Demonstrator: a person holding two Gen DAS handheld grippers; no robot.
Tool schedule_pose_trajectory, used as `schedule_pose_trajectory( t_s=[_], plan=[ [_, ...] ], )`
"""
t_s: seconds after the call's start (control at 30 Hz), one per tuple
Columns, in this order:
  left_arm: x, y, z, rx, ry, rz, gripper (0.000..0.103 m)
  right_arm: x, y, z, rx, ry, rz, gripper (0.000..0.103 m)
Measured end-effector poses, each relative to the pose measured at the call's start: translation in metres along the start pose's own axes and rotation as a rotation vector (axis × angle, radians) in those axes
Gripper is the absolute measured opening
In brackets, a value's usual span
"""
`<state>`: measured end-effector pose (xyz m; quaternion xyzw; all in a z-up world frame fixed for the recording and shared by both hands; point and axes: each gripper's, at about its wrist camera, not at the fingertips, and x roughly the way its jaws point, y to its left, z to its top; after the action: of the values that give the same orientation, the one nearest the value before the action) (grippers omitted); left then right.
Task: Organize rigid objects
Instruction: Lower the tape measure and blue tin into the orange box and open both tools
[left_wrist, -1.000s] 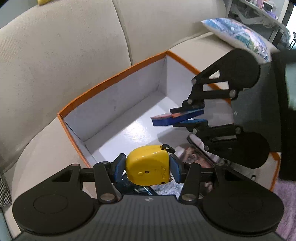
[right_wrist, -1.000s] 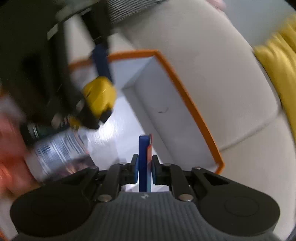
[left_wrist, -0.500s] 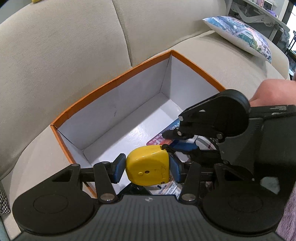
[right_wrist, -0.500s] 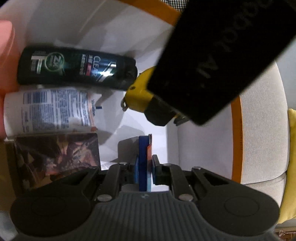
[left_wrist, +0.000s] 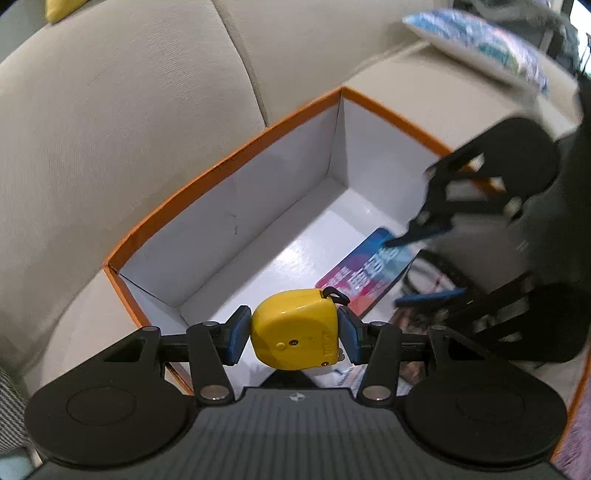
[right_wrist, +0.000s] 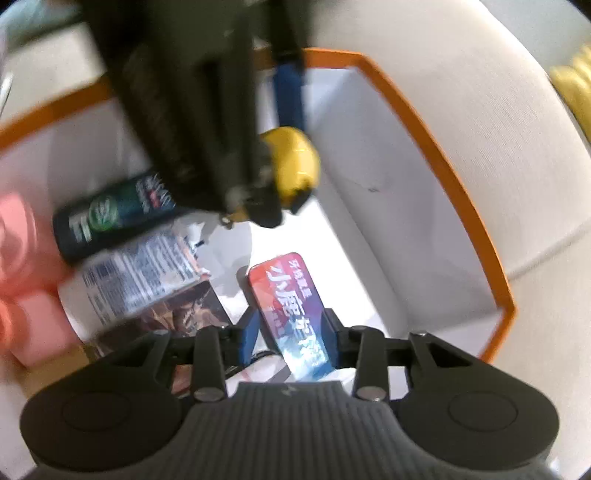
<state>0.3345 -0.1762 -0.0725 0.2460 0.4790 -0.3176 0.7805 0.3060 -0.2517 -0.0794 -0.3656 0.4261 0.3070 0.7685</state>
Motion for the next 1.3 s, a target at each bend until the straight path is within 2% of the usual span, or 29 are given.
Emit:
schedule_pose_trajectory(
  t_s=[0.07, 0.17, 0.23, 0.4, 0.57, 0.73, 0.8, 0.87, 1.0, 1.07, 1.13, 1.3],
  plan=[
    [0.003, -0.002, 0.005, 0.025, 0.020, 0.024, 0.058, -0.007, -0.007, -0.001, 0.046, -0.013, -0.005, 0.039],
    [-0.002, -0.006, 0.012, 0.056, 0.016, -0.006, 0.058, -0.013, -0.012, -0.007, 0.111, -0.036, -0.048, 0.039],
    [-0.004, -0.016, 0.014, 0.127, 0.023, -0.011, 0.058, -0.021, -0.011, -0.007, 0.132, -0.054, -0.075, 0.039],
    [0.019, -0.035, 0.015, 0.316, 0.122, 0.069, 0.058, -0.028, -0.010, -0.012, 0.156, -0.075, -0.136, 0.039],
    [0.039, -0.038, 0.015, 0.374, 0.179, 0.107, 0.058, -0.028, -0.008, -0.012, 0.201, -0.096, -0.147, 0.039],
    [0.051, -0.041, 0.013, 0.395, 0.190, 0.131, 0.058, -0.028, -0.002, -0.012, 0.210, -0.091, -0.161, 0.039],
    [0.053, -0.042, 0.012, 0.402, 0.187, 0.146, 0.063, -0.016, -0.005, -0.011, 0.218, -0.086, -0.158, 0.039],
    [0.052, -0.041, 0.010, 0.404, 0.177, 0.159, 0.063, -0.017, -0.004, -0.013, 0.228, -0.081, -0.159, 0.039],
    [0.047, -0.038, 0.009, 0.384, 0.158, 0.163, 0.070, -0.015, -0.006, -0.010, 0.231, -0.082, -0.152, 0.042],
    [0.036, -0.036, 0.010, 0.370, 0.152, 0.160, 0.070, -0.018, -0.003, -0.009, 0.230, -0.085, -0.150, 0.046],
    [0.026, -0.036, 0.009, 0.359, 0.133, 0.152, 0.070, -0.020, 0.001, -0.009, 0.229, -0.086, -0.148, 0.046],
    [-0.015, -0.037, 0.002, 0.291, 0.044, 0.134, 0.070, -0.026, 0.003, -0.011, 0.231, -0.089, -0.148, 0.047]
  ],
)
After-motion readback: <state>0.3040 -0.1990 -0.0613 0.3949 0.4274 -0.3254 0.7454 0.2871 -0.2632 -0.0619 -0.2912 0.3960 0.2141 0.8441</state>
